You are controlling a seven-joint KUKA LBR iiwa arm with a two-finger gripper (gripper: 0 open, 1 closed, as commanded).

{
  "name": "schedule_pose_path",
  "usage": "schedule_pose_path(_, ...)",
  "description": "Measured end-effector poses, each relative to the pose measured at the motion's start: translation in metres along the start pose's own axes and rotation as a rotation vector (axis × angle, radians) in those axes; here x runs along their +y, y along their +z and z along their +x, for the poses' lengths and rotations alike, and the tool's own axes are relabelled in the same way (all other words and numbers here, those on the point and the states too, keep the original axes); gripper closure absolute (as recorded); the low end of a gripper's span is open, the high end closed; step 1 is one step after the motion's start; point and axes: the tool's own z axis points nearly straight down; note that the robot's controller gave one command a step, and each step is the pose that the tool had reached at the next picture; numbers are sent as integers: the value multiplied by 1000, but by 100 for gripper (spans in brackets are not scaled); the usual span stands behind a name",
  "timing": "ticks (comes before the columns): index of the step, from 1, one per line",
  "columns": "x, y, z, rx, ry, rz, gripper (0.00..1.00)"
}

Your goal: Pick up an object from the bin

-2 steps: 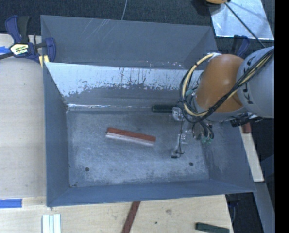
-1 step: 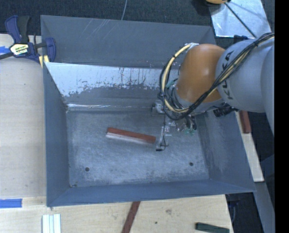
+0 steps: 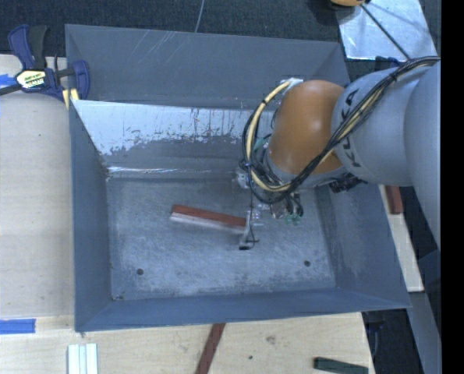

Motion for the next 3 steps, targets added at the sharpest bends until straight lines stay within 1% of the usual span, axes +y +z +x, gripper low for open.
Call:
schedule_pose_path(1, 19, 17, -16, -3, -78, 3, 100)
schedule_pose_path(2, 19, 17, -16, -3, -78, 3, 100)
schedule_pose_path(3, 2, -135, 1, -1, -117, 4, 100)
